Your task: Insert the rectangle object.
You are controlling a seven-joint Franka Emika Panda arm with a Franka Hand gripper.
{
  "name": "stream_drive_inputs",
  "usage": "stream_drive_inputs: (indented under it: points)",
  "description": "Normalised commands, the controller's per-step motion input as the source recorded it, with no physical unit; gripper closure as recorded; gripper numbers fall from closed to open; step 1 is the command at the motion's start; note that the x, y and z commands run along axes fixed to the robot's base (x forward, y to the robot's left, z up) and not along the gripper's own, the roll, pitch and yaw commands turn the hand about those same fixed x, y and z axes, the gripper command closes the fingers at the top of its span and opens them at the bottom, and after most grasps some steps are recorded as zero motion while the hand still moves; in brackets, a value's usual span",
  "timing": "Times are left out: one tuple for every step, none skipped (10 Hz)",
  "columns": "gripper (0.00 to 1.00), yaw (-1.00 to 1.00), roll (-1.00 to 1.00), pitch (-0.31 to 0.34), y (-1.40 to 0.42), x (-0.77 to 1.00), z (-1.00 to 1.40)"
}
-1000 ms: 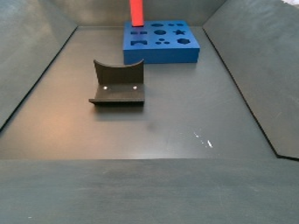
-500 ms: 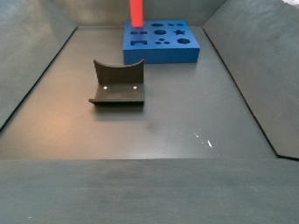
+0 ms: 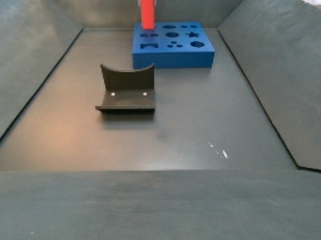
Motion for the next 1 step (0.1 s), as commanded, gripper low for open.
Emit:
stream_drive_inputs:
  points:
    - [1.0, 0.0, 0.0, 0.0, 0.0, 0.0, 0.0]
